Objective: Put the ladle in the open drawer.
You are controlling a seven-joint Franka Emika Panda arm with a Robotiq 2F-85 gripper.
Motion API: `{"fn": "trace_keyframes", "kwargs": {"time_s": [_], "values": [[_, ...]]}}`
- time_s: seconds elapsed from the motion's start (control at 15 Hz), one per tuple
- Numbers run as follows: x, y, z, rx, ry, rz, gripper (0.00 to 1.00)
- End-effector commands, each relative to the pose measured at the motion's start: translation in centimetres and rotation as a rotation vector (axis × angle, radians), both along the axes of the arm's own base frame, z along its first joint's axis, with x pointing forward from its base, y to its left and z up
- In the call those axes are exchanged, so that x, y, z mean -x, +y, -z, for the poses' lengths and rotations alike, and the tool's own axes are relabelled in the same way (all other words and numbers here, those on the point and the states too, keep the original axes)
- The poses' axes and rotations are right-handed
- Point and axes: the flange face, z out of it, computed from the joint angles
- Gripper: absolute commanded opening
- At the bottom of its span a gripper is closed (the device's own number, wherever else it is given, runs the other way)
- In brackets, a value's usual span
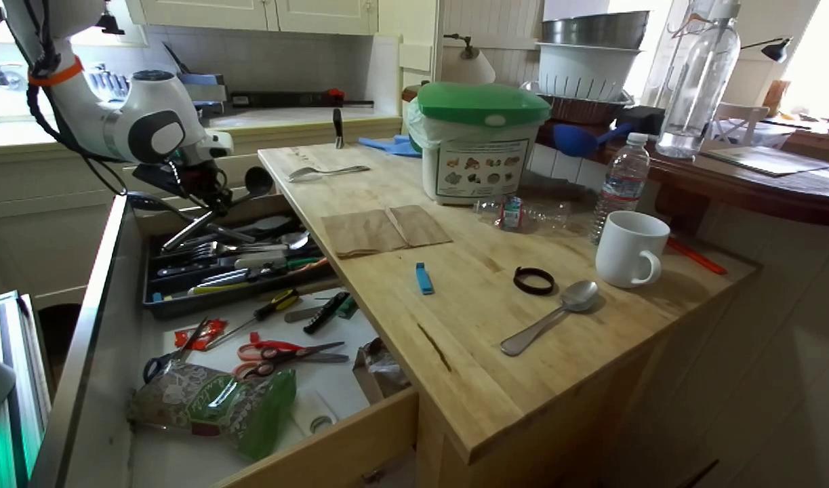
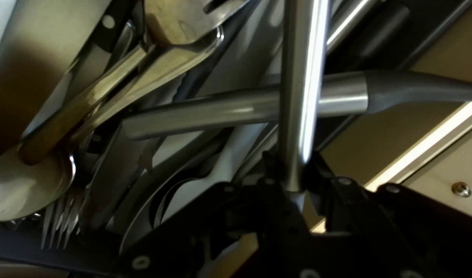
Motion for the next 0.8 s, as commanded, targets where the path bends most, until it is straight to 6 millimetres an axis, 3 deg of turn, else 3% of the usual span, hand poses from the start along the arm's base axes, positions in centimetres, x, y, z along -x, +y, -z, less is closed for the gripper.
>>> {"fn": "trace_keyframes", "kwargs": {"time_s": [0.0, 0.2, 0.4, 0.47, 0.53, 0.6, 0.73], "values": [[0.6, -0.6, 0.5, -0.086, -0.042, 0.094, 0.06], [2.7, -1.8, 0.9, -0.097, -0.045, 0.112, 0.06], [4.7, -5.1, 0.9, -0.050, -0.032, 0.153, 0.06], [3.1, -3.2, 1.9, -0.066, -0.016, 0.117, 0.23], [3.5, -4.1, 2.0, -0.054, -0.010, 0.127, 0.23], [3.9, -4.7, 1.9, -0.047, -0.009, 0.132, 0.06], [3.2, -4.8, 1.7, -0.118, -0.025, 0.192, 0.06]]}}
